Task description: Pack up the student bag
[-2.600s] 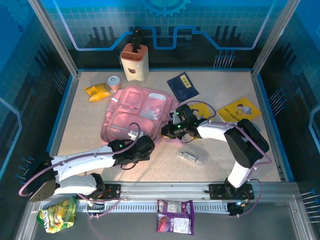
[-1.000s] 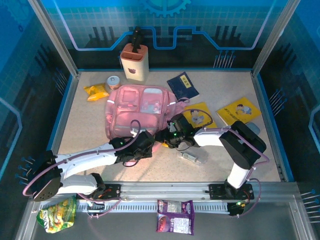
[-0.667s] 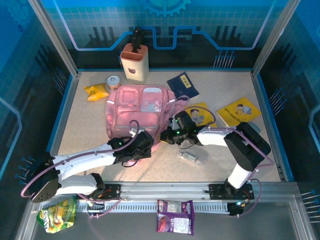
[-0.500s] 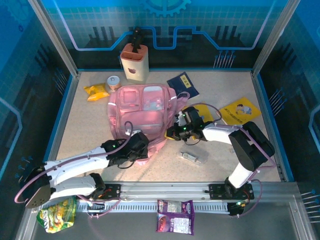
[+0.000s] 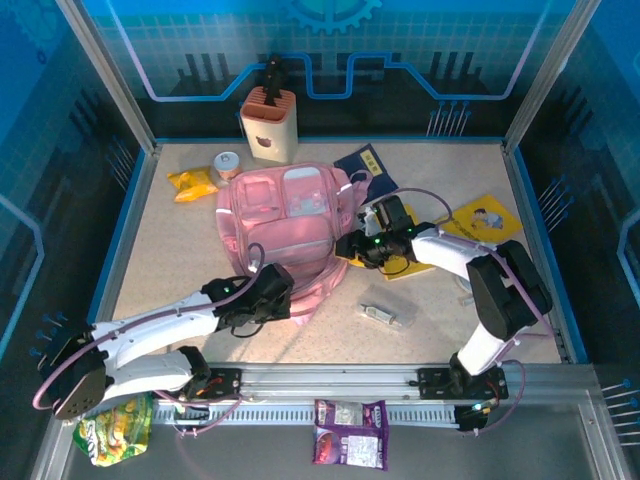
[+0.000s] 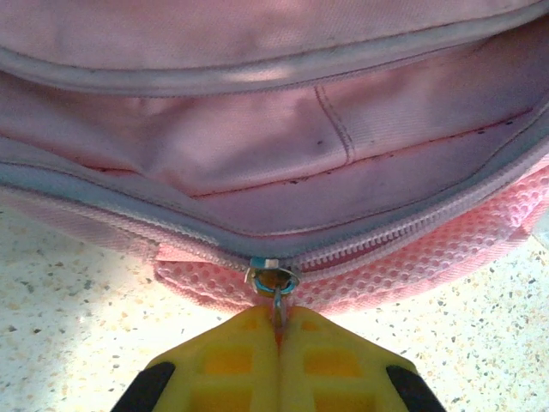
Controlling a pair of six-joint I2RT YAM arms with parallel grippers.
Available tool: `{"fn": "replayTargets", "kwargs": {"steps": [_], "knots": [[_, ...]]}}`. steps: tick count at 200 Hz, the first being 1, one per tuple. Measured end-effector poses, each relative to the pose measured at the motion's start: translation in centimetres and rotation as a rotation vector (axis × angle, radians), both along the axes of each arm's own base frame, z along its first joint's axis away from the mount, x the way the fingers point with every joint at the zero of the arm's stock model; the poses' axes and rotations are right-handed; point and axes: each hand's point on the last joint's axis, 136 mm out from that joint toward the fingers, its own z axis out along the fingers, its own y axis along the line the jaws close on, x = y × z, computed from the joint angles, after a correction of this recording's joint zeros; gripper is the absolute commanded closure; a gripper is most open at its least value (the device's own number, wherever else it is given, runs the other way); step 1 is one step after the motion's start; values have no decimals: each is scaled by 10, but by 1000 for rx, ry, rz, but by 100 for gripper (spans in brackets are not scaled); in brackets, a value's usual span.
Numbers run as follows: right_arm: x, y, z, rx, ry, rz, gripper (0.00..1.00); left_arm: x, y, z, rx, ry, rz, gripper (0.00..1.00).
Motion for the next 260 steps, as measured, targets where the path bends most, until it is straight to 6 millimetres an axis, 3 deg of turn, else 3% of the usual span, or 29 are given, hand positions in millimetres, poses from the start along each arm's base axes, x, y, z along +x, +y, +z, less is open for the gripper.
{"fn": "replayTargets", "kwargs": {"steps": [29,49,74,100,150,185,204,221,260], "knots": [[-21,-13,17,-39,-23,-46,20,2,-10,2,-19,-1,-34,100],[-39,-7,24,-56,-20,-68,15,5,-17,6,-30,-7,-61,100],[-59,10,15,-85,24,-79,13,6,-23,8,-40,-9,-84,100],[-65,20,-3,-115,79,-110,14,5,-25,7,-44,0,-94,100],[-57,35,-31,-187,123,-141,46,7,-29,9,-39,-4,-124,100],[-54,32,-36,-216,107,-141,80,7,-29,9,-20,0,-133,100],[-50,30,-35,-213,90,-125,93,8,-27,9,-12,-8,-134,100],[-47,28,-33,-203,84,-111,100,8,-20,7,21,-8,-117,100],[-37,8,-17,-192,45,-90,100,5,8,9,89,-2,-30,100]]}}
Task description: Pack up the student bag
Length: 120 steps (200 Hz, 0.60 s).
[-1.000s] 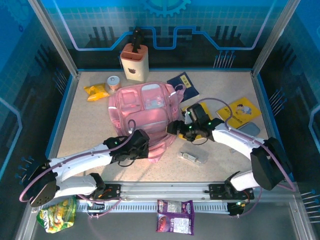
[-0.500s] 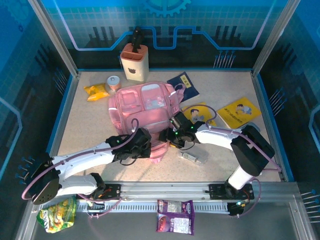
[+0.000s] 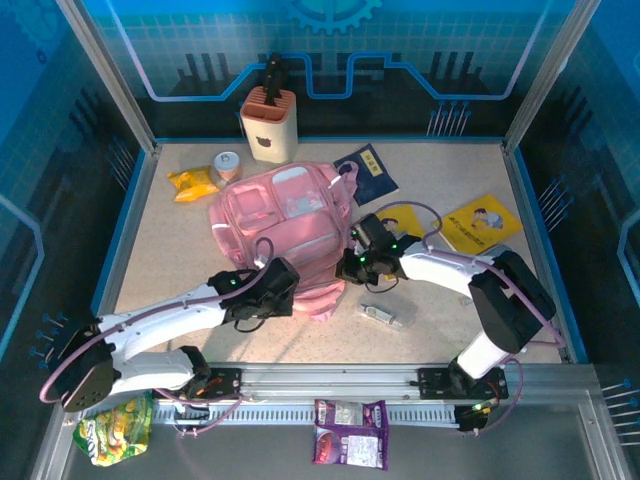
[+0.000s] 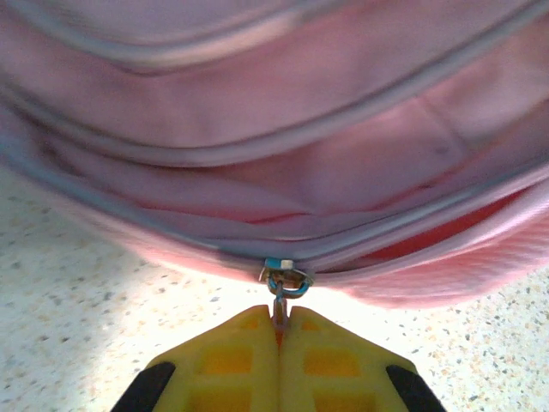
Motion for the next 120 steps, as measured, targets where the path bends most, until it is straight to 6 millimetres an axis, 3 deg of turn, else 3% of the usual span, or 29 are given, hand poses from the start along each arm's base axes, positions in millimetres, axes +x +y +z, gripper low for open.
{"fn": "replayTargets", "kwargs": {"steps": [50,120], "knots": [[9,-26,14,17,-20,23,100,4,44,-10,44,8,159,100],[5,-20,21,67,-33,111,100,42,103,-11,45,-20,384,100]]}}
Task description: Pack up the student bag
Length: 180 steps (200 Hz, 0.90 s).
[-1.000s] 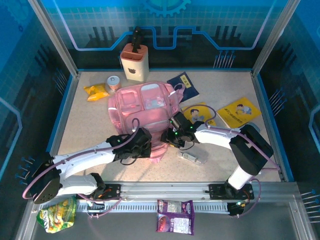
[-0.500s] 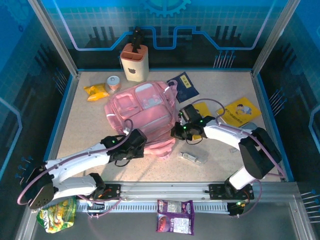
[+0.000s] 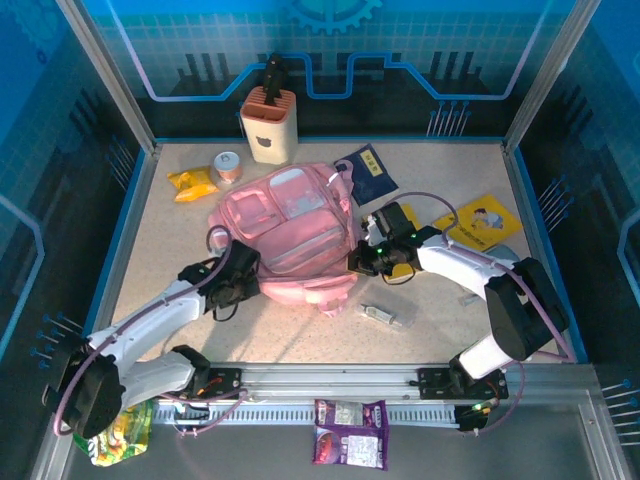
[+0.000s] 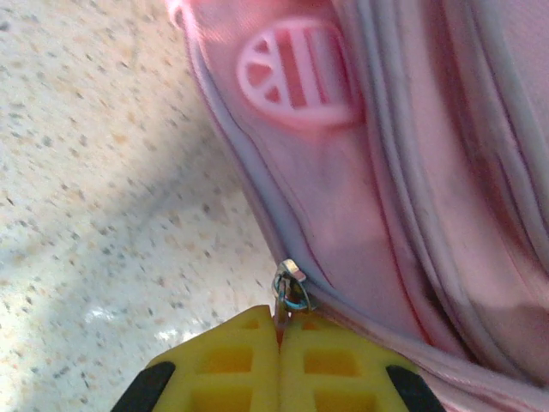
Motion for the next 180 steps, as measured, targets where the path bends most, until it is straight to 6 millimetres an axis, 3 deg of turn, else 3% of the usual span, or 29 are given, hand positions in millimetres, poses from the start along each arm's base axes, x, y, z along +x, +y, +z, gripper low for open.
{"fn": "replayTargets", "kwargs": {"steps": [40,71,93,106,135,152,171,180], "knots": [[3,6,2,16,-13,31,100,17,20,2,-26,-23,55,100],[5,7,4,25,-17,32,100,19,19,0,-66,-19,39,100],[11,1,5,13,-8,10,81,12,8,-7,-89,-11,-7,100],[17,-1,5,5,-3,-6,59,7,-3,-10,-87,-3,-55,100],[24,-6,8,-88,-40,-2,30,0,-25,-11,-99,-4,-136,100],[21,-6,15,-144,-80,11,24,-5,-33,-13,-101,3,-168,100],[11,-5,27,-173,-128,33,25,-9,-40,-14,-116,7,-184,100],[2,5,35,-154,-165,76,27,-11,-42,-15,-116,9,-189,100]]}}
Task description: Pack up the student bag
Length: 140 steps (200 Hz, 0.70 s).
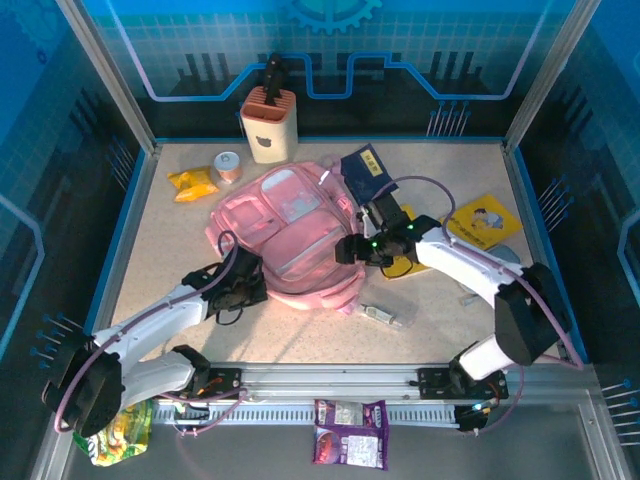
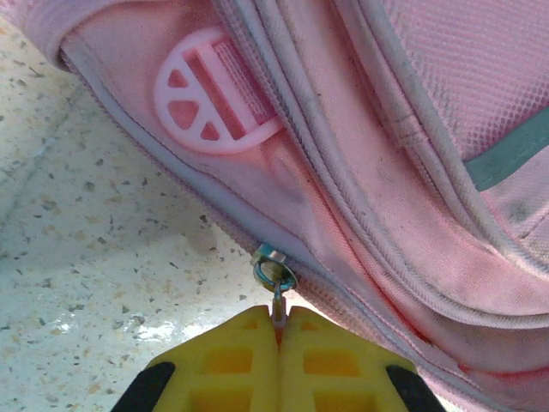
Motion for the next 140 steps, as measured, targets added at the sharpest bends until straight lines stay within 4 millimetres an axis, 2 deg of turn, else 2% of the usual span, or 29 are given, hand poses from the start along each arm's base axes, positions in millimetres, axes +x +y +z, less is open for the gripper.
{"fn": "replayTargets", "kwargs": {"steps": [26,55,90,140], "knots": [[-27,43,15,45,-93,201,31,-2,-1,-3,-6,4,8,100],[-46,84,4,59,-152,430,38,-2,-1,-1,-9,0,9,100],[-54,113,-17,42,-227,615,40,-1,-1,2,-17,-14,10,100],[-64,142,-41,23,-308,808,57,-1,-1,3,-19,-15,13,100]]}}
